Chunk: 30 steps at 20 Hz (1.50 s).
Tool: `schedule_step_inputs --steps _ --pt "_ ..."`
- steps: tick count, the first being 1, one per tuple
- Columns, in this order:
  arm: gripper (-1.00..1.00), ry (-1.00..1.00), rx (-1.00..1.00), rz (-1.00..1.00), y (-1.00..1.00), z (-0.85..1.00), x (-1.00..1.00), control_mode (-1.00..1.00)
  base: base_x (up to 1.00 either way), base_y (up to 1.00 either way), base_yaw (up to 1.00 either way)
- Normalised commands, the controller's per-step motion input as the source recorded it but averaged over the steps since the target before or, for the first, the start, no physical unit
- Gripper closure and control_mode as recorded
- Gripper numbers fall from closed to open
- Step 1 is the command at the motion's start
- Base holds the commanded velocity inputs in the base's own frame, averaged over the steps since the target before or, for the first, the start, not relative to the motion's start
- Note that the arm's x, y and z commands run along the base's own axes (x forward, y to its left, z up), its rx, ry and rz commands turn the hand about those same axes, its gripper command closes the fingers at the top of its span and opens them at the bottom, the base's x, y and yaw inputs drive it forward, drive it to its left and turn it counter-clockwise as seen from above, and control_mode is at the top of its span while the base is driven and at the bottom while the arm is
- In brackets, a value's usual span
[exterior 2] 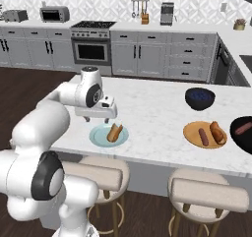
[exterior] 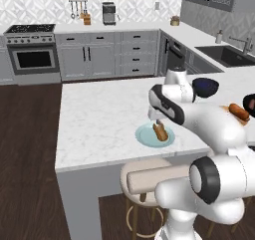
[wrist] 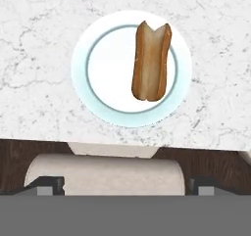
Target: Place one bun and one sausage from the bowl on each plate.
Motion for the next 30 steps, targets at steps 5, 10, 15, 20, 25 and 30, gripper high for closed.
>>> schedule_step_inputs --steps 5,10,15,20,25,30 --pt "-1.0 -0.06 0.0 -0.01 -0.01 0.29 -0.41 -1.0 0.0 0.0 0.0" --pt "-1.0 -0.04 0.0 -0.02 0.0 0.24 -0.2 1.0 -0.06 -0.02 0.0" --pt "-1.0 0.0 0.0 0.0 0.0 0.0 0.0 1.0 -0.43 -0.73 -0.02" --pt "-1.0 0.0 0.0 0.0 0.0 0.0 0.0 1.0 -0.25 -1.0 -0.02" --pt "-1.0 0.0 0.0 0.0 0.0 0.0 0.0 1.0 0.0 -1.0 0.0" --pt "-1.0 0.0 0.0 0.0 0.0 0.0 0.0 1.0 0.09 -1.0 0.0"
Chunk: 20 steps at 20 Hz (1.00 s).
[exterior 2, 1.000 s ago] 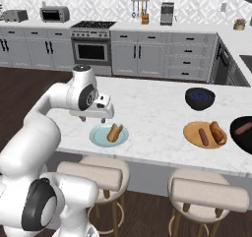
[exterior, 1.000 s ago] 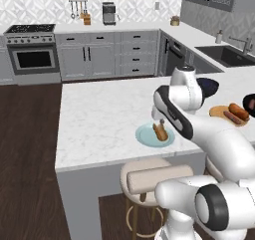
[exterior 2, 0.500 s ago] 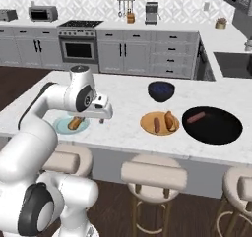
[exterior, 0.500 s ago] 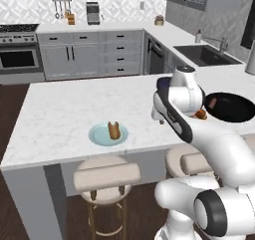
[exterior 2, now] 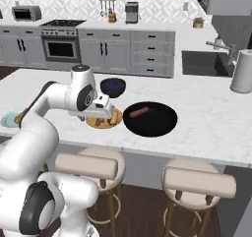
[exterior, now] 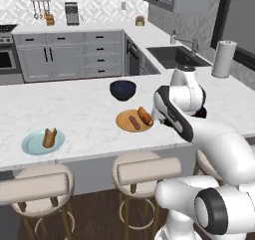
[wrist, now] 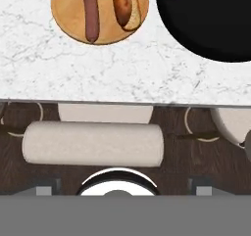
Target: Place one bun and one sausage from the bowl on each plate.
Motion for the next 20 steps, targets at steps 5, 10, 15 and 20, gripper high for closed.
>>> schedule_step_inputs --steps 5,10,15,20 --pt "-1.0 0.0 0.0 0.0 0.0 0.0 0.0 1.0 0.21 -0.99 0.0" --pt "-1.0 0.0 0.0 0.0 0.0 0.0 0.0 1.0 0.32 -0.34 0.0" --pt "-1.0 0.0 0.0 0.0 0.0 0.0 0.0 1.0 0.46 0.41 0.0" --pt "-1.0 0.0 0.0 0.0 0.0 0.0 0.0 1.0 0.52 0.34 0.0"
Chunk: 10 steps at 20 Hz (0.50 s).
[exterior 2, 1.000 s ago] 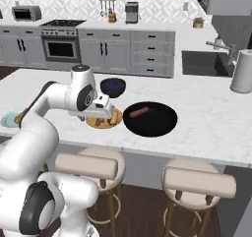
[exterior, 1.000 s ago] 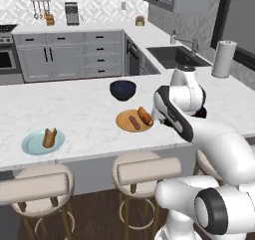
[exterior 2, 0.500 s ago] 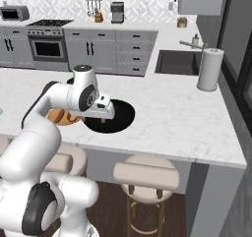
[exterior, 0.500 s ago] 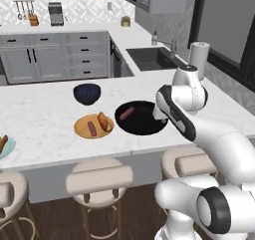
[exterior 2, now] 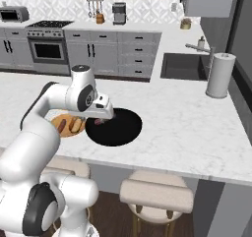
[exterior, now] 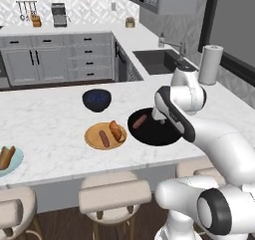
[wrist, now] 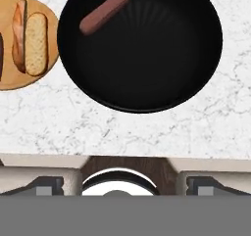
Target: Place one bun and one sausage from the bowl on each plate.
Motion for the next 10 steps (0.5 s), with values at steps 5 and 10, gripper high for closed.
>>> schedule_step_inputs --steps 5,10 --pt "-1.0 0.0 0.0 -0.02 0.11 -0.04 0.19 -1.0 0.46 0.0 0.0" --pt "-1.0 0.0 0.0 -0.1 0.11 -0.2 0.94 -1.0 0.0 0.0 0.0"
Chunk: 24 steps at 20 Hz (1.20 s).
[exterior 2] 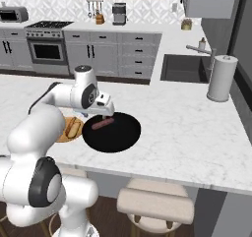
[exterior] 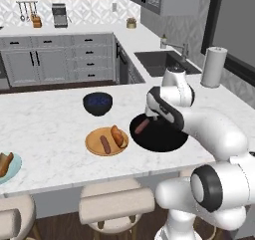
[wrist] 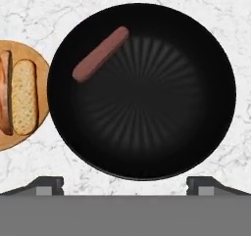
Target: Place one bun and one sausage from the bowl on each plate.
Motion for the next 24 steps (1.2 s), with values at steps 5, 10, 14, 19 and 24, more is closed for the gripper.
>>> schedule_step_inputs --steps 5,10,14,19,24 --pt "-1.0 0.0 0.07 -0.12 0.03 -0.54 0.88 -1.0 0.0 0.0 0.0" --pt "-1.0 -0.01 0.23 -0.13 0.0 -0.58 0.5 -1.0 0.0 0.0 0.0" --pt "-1.0 0.0 0.14 -0.07 0.0 -0.43 0.52 -1.0 0.0 0.0 0.0" --pt "-1.0 -0.01 0.05 -0.04 0.0 -0.35 0.47 -1.0 0.0 0.0 0.0" --pt "-1.0 -0.01 0.03 -0.09 0.03 -0.21 0.38 -1.0 0.0 0.0 0.0"
